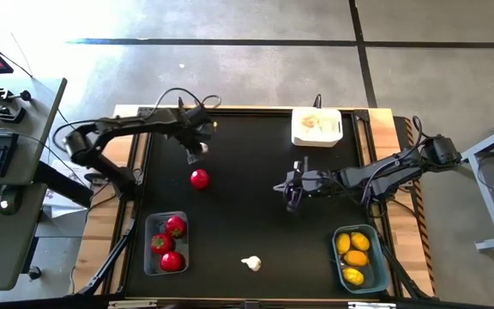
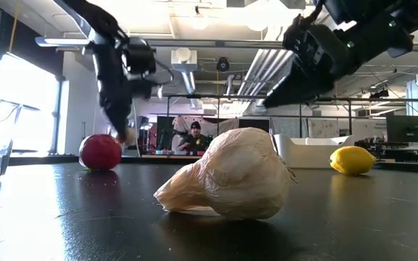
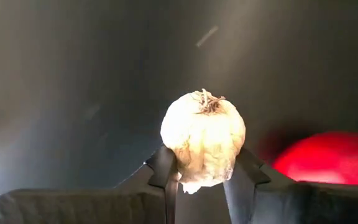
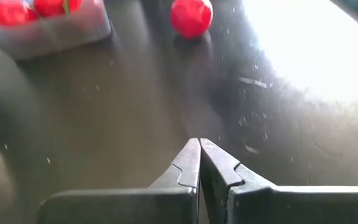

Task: Sort produce into baskets
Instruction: Put the garlic into the white bin

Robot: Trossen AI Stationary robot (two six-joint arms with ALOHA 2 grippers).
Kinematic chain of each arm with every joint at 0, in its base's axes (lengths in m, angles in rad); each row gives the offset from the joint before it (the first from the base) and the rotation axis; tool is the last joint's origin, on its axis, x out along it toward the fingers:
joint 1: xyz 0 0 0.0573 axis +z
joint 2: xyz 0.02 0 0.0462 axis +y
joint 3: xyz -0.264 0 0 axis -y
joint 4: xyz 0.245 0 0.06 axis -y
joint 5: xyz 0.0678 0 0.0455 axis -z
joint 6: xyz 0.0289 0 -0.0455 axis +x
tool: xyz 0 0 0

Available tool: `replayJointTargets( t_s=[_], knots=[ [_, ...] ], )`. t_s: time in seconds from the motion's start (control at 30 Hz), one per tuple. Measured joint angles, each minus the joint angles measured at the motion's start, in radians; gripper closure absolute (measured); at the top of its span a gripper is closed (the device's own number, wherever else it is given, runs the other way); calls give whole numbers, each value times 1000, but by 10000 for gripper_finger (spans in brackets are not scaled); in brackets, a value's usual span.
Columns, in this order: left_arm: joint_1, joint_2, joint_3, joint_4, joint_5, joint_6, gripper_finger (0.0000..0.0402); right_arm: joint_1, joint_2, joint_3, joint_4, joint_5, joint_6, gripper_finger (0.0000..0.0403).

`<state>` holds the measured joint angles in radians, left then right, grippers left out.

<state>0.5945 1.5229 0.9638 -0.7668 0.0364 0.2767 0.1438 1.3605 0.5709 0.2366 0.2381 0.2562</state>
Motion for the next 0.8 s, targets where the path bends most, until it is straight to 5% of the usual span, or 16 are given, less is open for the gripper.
replayJointTargets(
  t_s=[0.3, 0.57, 0.8],
  knots=[
    [-6, -36, 0, 386, 505, -144, 331, -46, 38, 0, 239, 101, -123, 338],
    [-36, 19, -1, 929, 670, -301, 329, -151, 104, 43, 373, 136, -31, 228],
    [-68, 39, -1, 1094, 692, -323, 329, -213, 130, 148, 373, 124, -56, 207]
  ],
)
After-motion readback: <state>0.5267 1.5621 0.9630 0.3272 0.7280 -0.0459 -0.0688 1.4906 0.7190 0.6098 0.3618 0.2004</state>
